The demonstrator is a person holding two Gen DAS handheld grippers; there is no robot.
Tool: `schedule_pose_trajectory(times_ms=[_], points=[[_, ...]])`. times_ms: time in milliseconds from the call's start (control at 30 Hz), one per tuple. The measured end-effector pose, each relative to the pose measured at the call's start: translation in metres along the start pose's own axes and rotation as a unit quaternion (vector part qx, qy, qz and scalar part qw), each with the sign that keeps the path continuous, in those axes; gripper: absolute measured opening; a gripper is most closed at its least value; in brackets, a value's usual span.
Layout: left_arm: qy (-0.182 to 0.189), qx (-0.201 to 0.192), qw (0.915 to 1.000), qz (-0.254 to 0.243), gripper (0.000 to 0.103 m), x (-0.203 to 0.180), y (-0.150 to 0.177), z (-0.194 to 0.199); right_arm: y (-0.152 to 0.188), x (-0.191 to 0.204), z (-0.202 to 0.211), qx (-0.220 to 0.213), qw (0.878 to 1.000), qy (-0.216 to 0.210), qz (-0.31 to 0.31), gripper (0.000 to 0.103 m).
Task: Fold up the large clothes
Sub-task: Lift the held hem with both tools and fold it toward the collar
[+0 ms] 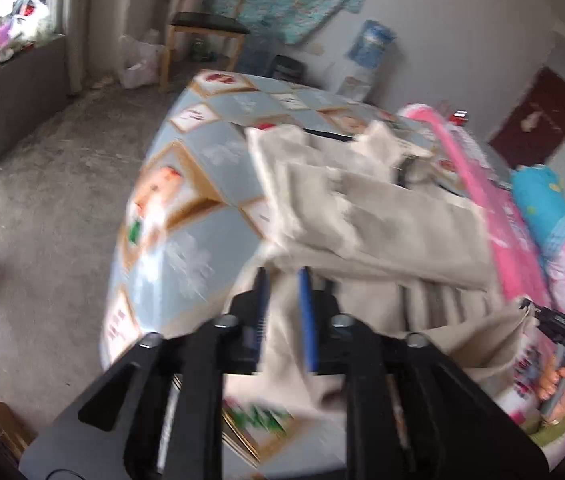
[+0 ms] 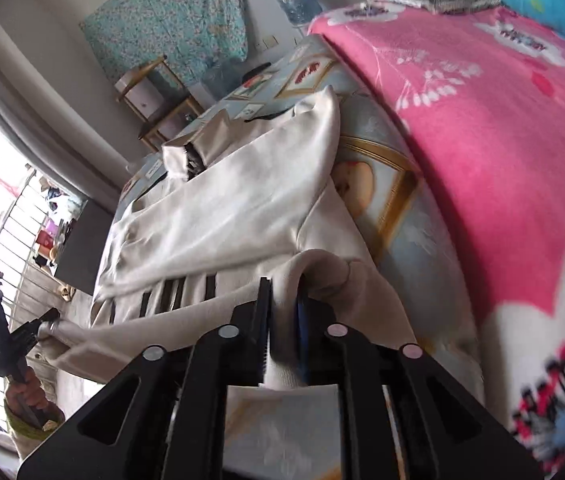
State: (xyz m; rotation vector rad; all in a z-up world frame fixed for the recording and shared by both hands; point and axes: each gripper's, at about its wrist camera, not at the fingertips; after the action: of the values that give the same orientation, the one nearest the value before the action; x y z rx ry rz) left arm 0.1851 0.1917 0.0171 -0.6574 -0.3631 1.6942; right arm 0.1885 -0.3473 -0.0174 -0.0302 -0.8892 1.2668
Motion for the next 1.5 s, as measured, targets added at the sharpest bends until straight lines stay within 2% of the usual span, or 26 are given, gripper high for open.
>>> schedule_pose_trajectory(times_ms=[33, 167, 233, 333, 433, 567, 633, 700, 900, 1000, 1067, 1133, 1167, 1233, 1300, 1367, 1433, 1500], points=[[-0.009, 0.002, 0.9999, 0.013, 0.035, 0.005, -0.006, -0.010, -0.008, -0.007, -0.010, 0.005, 1.000, -0.002, -0.012, 0.043], [-0.010, 0.000, 0.9986, 0.053, 0.035, 0.029, -0.009, -0.014, -0.017, -0.025, -0.018, -0.006, 0.998, -0.030, -0.055, 0.053], [-0.012, -0.003, 0.9983, 0.057, 0.040, 0.038, 0.000, -0.007, -0.014, -0.025, -0.005, -0.022, 0.998, -0.014, -0.052, 0.067], [-0.013, 0.008, 0.9983, 0.056, 0.043, 0.046, 0.024, 0.003, -0.003, -0.025, 0.017, -0.039, 0.998, 0.002, -0.041, 0.069], [0.005, 0.028, 0.9979, 0.058, 0.050, 0.048, 0.051, 0.012, 0.012, -0.031, 0.040, -0.044, 0.998, 0.013, -0.046, 0.074], [0.054, 0.056, 0.9927, 0.092, 0.056, 0.049, 0.085, 0.014, 0.041, -0.038, 0.048, -0.012, 0.998, 0.016, -0.060, 0.074], [0.086, 0.069, 0.9859, 0.126, 0.056, 0.052, 0.097, 0.007, 0.054, -0.042, 0.047, 0.001, 0.998, 0.016, -0.064, 0.074], [0.108, 0.087, 0.9778, 0.157, 0.056, 0.053, 0.103, -0.005, 0.062, -0.043, 0.041, 0.005, 0.997, 0.017, -0.072, 0.074], [0.128, 0.064, 0.9693, 0.200, 0.058, 0.052, 0.098, -0.016, 0.065, -0.043, 0.028, -0.031, 0.996, 0.015, -0.081, 0.074], [0.106, 0.042, 0.9726, 0.203, 0.058, 0.044, 0.094, -0.017, 0.060, -0.040, 0.019, -0.052, 0.995, 0.033, -0.074, 0.073], [0.079, 0.027, 0.9770, 0.196, 0.056, 0.035, 0.093, -0.017, 0.059, -0.033, 0.012, -0.065, 0.994, 0.059, -0.058, 0.066], [0.031, 0.008, 0.9850, 0.170, 0.051, 0.021, 0.092, -0.016, 0.060, -0.025, 0.006, -0.071, 0.993, 0.083, -0.033, 0.050], [0.003, 0.000, 0.9890, 0.148, 0.040, 0.015, 0.092, -0.016, 0.061, -0.020, 0.002, -0.072, 0.992, 0.101, -0.017, 0.046], [-0.052, -0.014, 0.9946, 0.089, 0.026, -0.003, 0.092, -0.018, 0.060, -0.013, 0.000, -0.071, 0.990, 0.119, 0.007, 0.025], [-0.103, -0.048, 0.9933, 0.023, 0.020, -0.024, 0.094, -0.008, 0.057, -0.003, 0.008, -0.075, 0.989, 0.125, 0.025, 0.020], [-0.143, -0.092, 0.9848, -0.036, 0.016, -0.045, 0.094, 0.015, 0.055, 0.013, 0.025, -0.090, 0.985, 0.137, 0.052, 0.019], [-0.149, -0.123, 0.9792, -0.062, 0.013, -0.055, 0.093, 0.041, 0.055, 0.029, 0.041, -0.099, 0.983, 0.137, 0.077, 0.017], [-0.140, -0.136, 0.9780, -0.073, 0.012, -0.060, 0.092, 0.063, 0.057, 0.039, 0.055, -0.100, 0.983, 0.127, 0.084, 0.017]])
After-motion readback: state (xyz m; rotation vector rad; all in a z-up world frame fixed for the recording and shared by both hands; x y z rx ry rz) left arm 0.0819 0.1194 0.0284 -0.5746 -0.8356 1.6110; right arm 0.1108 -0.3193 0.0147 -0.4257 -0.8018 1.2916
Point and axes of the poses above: each gripper's, at about its wrist camera, not at the fingertips, and z roughly against the way its jaws point, x to its left, y to its underside, and after that the axes turned 8 degrees about -y, right-handed
